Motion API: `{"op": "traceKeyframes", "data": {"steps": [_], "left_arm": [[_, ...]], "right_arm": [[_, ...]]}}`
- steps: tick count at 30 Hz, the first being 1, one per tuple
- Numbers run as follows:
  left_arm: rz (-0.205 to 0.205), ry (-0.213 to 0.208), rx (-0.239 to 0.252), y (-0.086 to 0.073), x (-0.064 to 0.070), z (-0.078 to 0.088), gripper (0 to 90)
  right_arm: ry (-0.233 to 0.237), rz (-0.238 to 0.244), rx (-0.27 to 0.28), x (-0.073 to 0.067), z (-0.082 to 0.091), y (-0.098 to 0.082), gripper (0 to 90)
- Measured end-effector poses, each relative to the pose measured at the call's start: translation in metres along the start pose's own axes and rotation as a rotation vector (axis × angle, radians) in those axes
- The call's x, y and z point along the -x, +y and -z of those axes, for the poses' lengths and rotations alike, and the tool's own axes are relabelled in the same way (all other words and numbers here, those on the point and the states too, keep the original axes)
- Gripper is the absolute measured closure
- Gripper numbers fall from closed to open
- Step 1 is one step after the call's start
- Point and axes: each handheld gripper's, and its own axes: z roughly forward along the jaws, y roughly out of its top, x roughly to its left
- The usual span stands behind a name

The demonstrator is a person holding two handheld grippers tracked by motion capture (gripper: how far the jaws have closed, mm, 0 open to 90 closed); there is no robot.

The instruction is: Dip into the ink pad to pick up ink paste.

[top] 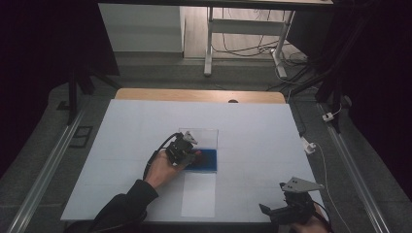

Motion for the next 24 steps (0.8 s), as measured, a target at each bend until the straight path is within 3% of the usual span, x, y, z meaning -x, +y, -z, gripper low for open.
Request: {"op": "traceKeyframes", "data": {"steps": [4, 12, 16, 24], "left_arm": [[-0.049, 0.030, 0.013, 0.003, 0.004, 0.007, 80.2], [-0.006, 0.003, 0.058, 0.003, -0.008, 0.024, 80.2], [0.015, -0.010, 0.045, 0.000, -0.013, 0.020, 80.2], [0.012, -0.014, 0.013, -0.002, -0.011, 0.009, 80.2]], "right_arm": [[-0.002, -0.002, 0.005, 0.000, 0.001, 0.000, 0.0], [-0.002, -0.006, 0.005, 0.000, 0.001, -0.001, 0.0], [-0.002, -0.006, 0.004, 0.000, 0.001, -0.001, 0.0], [-0.001, -0.008, 0.007, 0.000, 0.001, -0.001, 0.0]]}}
